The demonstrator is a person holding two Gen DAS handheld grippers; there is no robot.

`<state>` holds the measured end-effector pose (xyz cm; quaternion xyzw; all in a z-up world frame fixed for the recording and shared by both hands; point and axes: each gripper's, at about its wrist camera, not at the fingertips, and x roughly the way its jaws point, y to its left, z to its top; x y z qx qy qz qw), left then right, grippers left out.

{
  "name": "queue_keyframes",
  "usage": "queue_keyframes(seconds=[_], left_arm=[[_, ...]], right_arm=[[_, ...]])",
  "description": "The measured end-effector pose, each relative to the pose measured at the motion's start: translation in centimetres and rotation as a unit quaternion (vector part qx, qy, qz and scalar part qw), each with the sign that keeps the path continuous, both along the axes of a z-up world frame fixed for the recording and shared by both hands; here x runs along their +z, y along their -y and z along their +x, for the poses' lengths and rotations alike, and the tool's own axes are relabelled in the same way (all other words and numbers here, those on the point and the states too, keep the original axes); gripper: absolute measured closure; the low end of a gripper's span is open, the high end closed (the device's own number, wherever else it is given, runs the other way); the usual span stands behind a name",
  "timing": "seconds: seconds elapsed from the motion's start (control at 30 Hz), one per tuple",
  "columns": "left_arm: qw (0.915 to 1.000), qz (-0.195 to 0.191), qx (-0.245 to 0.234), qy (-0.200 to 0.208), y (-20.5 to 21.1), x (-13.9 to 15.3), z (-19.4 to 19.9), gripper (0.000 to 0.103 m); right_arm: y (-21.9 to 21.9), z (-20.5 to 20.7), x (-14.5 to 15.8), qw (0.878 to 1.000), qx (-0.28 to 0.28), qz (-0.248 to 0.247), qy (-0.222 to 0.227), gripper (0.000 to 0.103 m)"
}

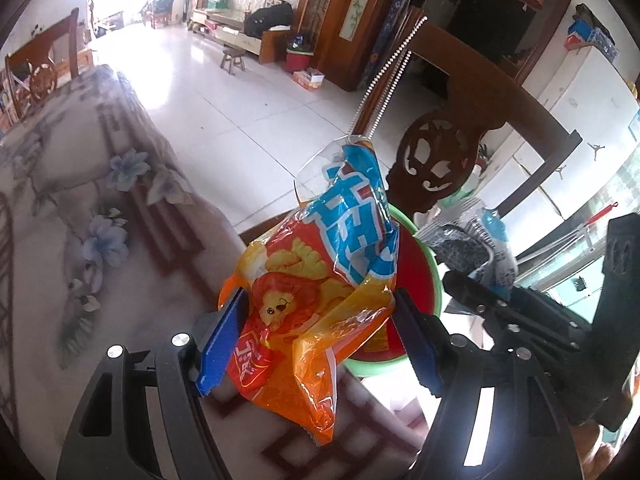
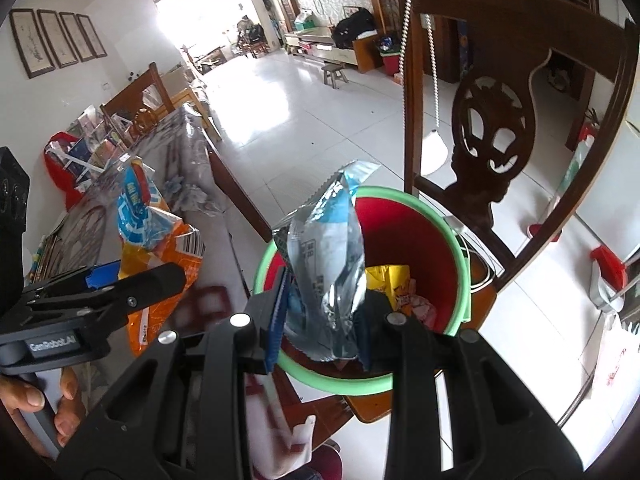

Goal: Collect trash
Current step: 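Carry the orange bag and silver wrapper over the red bucket and open both grippers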

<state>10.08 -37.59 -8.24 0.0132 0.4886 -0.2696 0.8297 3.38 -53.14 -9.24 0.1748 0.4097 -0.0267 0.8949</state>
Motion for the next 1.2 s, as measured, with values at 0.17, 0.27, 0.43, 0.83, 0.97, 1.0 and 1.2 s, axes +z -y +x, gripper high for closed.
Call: queue_keyframes(seconds=[0.17,0.27,0.43,0.83,0.97,1.0,1.2], left_arm=[[0.9999,0.002,-0.009,0.013,1.0,0.2,0.4,0.032],[0.9997,-0.002,-0.007,0.024,0.8,0.6,0.5,0.021],[0.9996,-0.007,0.0,0.026,0.3,0.9,0.8,0.015],[0.9946,0.002,0.029,0.1,-6.3,4.7,-2.8,0.008],[0.9898,-0.01,0.076,0.12,-12.6,7.1,-5.2,0.008],[0.9877,-0.016,0.092,0.125,-14.1,7.5,-5.8,0.008],[0.9676,-0.034,0.193,0.159,-23.2,8.7,-9.6,0.008]], right_arm=[[0.3,0.3,-0.7,1.0,-0.005,-0.003,-0.006,0.074],[0.6,0.4,-0.8,1.0,-0.014,-0.006,-0.003,0.064],[0.8,0.5,-1.0,1.0,-0.022,-0.012,-0.003,0.057],[-1.6,-1.6,5.7,0.997,-0.024,-0.035,0.07,0.034],[-5.7,-3.2,9.3,0.987,0.004,-0.017,0.159,0.006],[-6.7,-3.5,9.7,0.984,0.014,-0.01,0.177,0.004],[-15.5,-4.0,9.6,0.964,0.088,0.004,0.251,0.005]])
